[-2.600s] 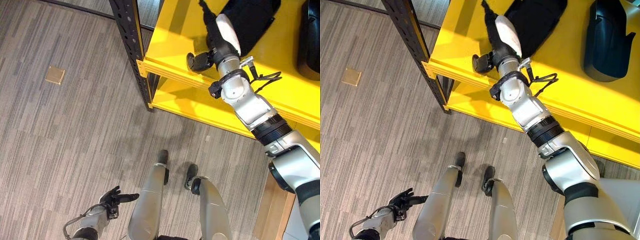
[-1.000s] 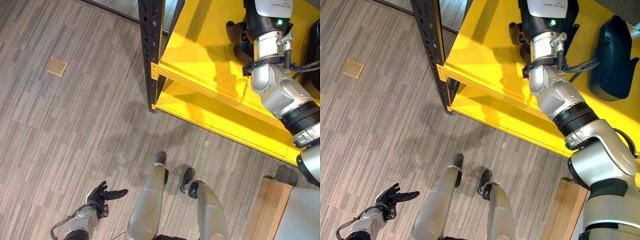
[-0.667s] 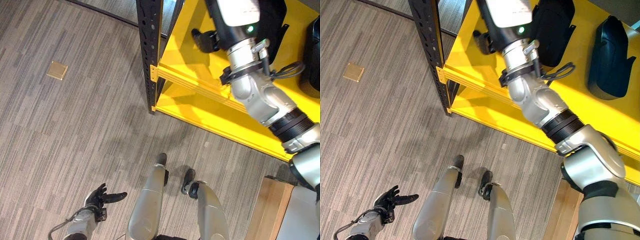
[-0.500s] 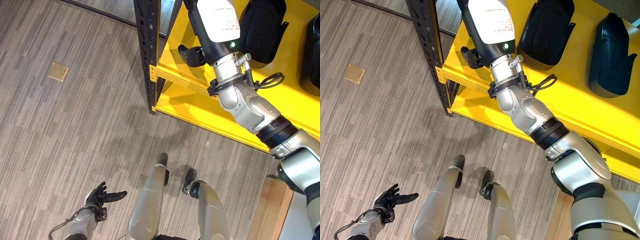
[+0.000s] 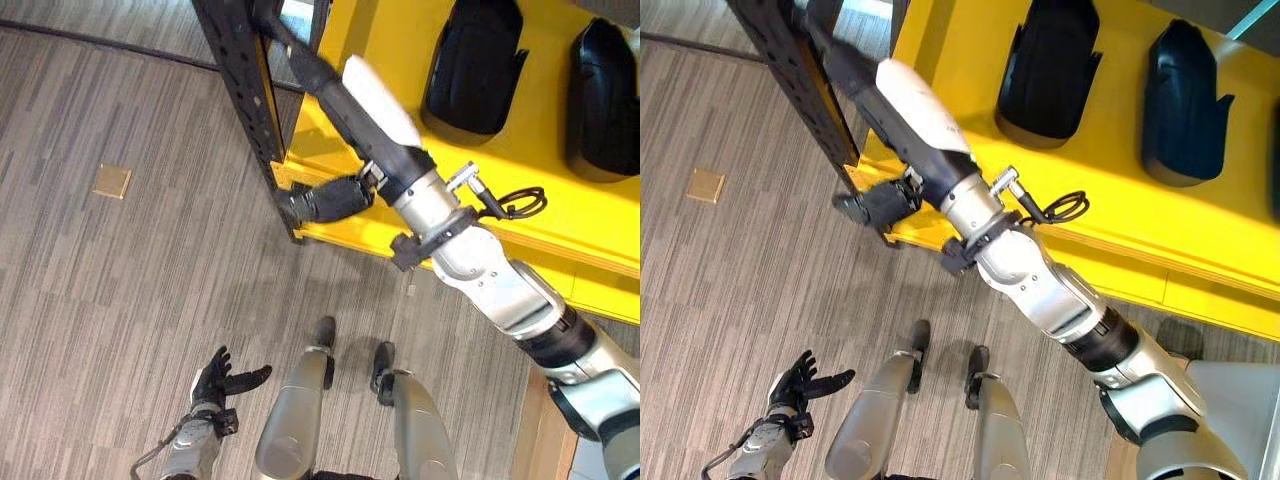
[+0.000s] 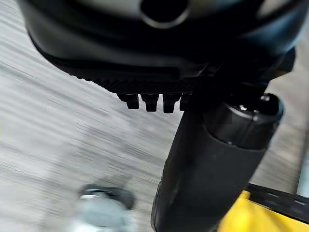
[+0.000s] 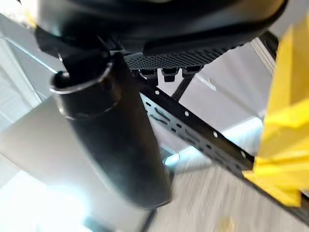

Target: Move parts from the plastic box to the shelf.

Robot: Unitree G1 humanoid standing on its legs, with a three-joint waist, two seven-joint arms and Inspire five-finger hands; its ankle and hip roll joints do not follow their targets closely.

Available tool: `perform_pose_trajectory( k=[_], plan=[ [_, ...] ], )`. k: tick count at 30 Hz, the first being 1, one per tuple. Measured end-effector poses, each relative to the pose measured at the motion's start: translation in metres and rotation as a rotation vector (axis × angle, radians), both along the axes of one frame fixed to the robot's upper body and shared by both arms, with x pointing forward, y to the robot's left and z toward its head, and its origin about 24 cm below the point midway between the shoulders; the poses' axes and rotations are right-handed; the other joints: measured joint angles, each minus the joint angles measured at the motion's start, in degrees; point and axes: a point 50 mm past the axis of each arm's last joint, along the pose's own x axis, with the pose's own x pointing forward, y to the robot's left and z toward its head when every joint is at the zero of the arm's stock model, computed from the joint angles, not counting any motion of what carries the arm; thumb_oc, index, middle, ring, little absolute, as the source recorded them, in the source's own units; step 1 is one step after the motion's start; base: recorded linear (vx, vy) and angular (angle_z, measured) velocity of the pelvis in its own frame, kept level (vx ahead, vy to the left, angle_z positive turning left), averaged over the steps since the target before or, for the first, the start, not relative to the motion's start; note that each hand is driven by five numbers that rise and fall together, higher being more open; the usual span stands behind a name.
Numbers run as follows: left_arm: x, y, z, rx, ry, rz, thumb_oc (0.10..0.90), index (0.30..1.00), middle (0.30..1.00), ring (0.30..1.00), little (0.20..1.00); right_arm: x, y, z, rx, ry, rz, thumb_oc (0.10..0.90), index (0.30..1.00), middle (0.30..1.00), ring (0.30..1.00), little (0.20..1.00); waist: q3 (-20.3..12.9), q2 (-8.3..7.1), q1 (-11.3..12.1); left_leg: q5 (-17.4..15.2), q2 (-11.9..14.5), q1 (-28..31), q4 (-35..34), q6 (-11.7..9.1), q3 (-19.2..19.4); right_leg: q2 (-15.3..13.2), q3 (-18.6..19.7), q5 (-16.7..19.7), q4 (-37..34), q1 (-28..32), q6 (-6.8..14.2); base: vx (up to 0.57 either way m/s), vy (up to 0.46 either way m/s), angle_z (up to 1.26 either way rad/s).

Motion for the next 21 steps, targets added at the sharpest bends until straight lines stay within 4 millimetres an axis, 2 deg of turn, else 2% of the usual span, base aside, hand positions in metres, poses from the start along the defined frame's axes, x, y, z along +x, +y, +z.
perform_pose_trajectory(
  k=[6, 8, 12, 14, 18, 20, 21],
  plan=[
    [0.018, -0.004, 0.019, 0.030, -0.089, 0.027, 0.900, 1.000, 1.000, 1.000, 1.000, -0.014, -0.008, -0.008, -0.079, 0.066, 0.092, 0.900, 1.000, 1.000, 1.000, 1.000, -0.5, -0.05, -2.8, 1.1, 0.3, 2.9, -2.6, 0.4, 0.3, 0.4, -0.2, 1.3, -3.2, 3.1, 0.5, 0.02, 0.003, -0.04],
    [0.030, -0.005, 0.030, 0.044, -0.132, 0.055, 0.900, 1.000, 1.000, 1.000, 1.000, -0.015, -0.016, -0.007, -0.092, 0.055, 0.090, 0.900, 1.000, 1.000, 1.000, 1.000, -0.5, -0.05, -2.9, 1.0, 0.5, 4.4, -2.6, 0.2, 0.6, 0.6, -0.1, 0.9, -3.0, 4.4, 0.2, 0.10, 0.037, -0.07],
    [0.037, -0.008, 0.040, 0.016, -0.172, 0.029, 0.900, 1.000, 1.000, 1.000, 1.000, -0.022, -0.027, -0.007, -0.028, 0.073, 0.098, 0.900, 1.000, 1.000, 1.000, 1.000, -0.7, -0.10, -3.1, 0.1, 0.8, 7.6, -2.5, -0.2, 1.2, 0.7, 0.2, -0.1, -1.7, 6.8, -0.2, 0.11, 0.040, -0.07],
    [0.035, -0.013, 0.036, -0.048, -0.166, -0.006, 0.900, 1.000, 1.000, 1.000, 1.000, -0.021, -0.035, -0.013, 0.044, 0.139, 0.098, 0.900, 1.000, 1.000, 1.000, 1.000, -2.6, -0.16, -4.1, -0.6, 0.9, 7.8, -2.6, -0.5, 1.3, 0.8, 0.5, -0.4, -1.9, 6.7, -0.5, 0.13, 0.052, -0.02],
    [0.015, -0.028, 0.020, -0.158, -0.125, -0.035, 0.900, 1.000, 1.000, 1.000, 1.000, -0.021, -0.068, -0.045, 0.273, 0.402, 0.090, 0.900, 1.000, 1.000, 1.000, 1.000, -6.7, -0.12, -6.4, -0.6, 0.9, 9.0, -4.2, -0.5, 1.7, 0.7, 0.9, 0.0, -3.8, 8.0, -0.4, 0.10, 0.050, -0.06],
    [0.000, -0.031, 0.014, -0.191, -0.105, -0.055, 0.900, 1.000, 1.000, 1.000, 1.000, -0.026, -0.093, -0.070, 0.395, 0.570, 0.073, 0.900, 1.000, 1.000, 1.000, 1.000, -9.3, -0.20, -8.0, -0.5, 0.9, 9.8, -5.8, -0.6, 2.3, 0.8, 1.5, 0.7, -5.7, 8.7, -0.2, 0.10, 0.042, -0.12],
    [-0.003, -0.033, 0.013, -0.214, -0.104, -0.058, 0.900, 1.000, 1.000, 1.000, 1.000, -0.030, -0.103, -0.076, 0.438, 0.610, 0.079, 0.900, 1.000, 1.000, 1.000, 1.000, -9.8, -0.10, -8.1, -0.1, 0.9, 10.4, -6.7, -0.5, 2.6, 0.8, 1.6, 1.0, -6.4, 9.1, 0.0, 0.06, 0.019, -0.20]
  ],
)
